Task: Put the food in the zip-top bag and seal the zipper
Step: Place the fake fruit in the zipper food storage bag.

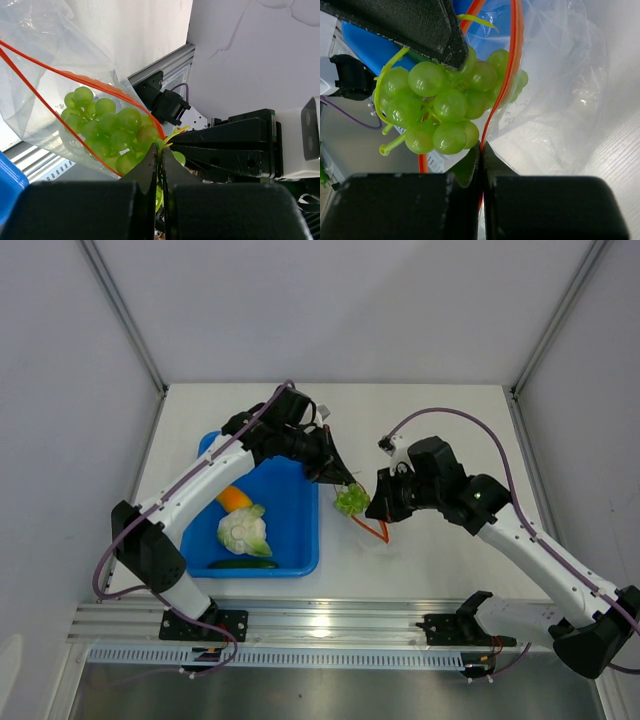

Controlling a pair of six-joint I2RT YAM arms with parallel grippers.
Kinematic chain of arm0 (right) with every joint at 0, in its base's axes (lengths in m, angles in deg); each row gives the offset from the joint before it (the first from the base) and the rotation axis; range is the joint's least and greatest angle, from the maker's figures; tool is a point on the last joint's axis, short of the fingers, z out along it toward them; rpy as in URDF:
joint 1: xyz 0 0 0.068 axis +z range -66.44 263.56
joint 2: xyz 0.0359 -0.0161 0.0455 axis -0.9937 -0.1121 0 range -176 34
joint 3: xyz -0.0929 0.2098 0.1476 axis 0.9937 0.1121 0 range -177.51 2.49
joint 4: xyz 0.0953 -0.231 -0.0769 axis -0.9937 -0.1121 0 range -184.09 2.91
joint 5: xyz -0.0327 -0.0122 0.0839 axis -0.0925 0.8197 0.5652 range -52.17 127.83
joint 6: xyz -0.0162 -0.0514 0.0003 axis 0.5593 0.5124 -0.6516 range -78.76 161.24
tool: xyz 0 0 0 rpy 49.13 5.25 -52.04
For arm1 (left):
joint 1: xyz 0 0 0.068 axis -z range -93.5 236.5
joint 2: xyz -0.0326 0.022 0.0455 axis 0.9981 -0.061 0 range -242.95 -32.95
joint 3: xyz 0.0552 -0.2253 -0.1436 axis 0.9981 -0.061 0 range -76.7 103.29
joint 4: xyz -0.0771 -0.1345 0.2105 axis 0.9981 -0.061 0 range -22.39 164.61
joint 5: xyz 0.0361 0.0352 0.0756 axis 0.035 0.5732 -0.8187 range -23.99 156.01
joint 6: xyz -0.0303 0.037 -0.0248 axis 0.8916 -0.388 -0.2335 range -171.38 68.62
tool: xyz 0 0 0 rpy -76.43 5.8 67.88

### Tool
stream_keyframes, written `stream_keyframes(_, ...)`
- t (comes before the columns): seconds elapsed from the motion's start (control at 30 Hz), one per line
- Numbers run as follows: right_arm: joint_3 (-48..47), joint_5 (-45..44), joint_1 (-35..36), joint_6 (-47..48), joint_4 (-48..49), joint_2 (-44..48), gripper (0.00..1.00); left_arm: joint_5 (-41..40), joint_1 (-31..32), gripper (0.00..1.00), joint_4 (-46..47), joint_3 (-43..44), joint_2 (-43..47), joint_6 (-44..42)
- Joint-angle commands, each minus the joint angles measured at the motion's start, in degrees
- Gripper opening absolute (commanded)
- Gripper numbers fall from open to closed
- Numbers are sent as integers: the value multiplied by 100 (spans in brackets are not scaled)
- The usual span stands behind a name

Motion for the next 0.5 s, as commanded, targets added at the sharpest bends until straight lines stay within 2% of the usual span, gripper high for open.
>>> stream_keyframes(0.0,43,-149,160,140,57,71,0,-111,42,1,-158,98,-36,176)
stream_keyframes(0.47,245,-360,398,123,154,79,0,-260,42,1,-140,-263,-335,299)
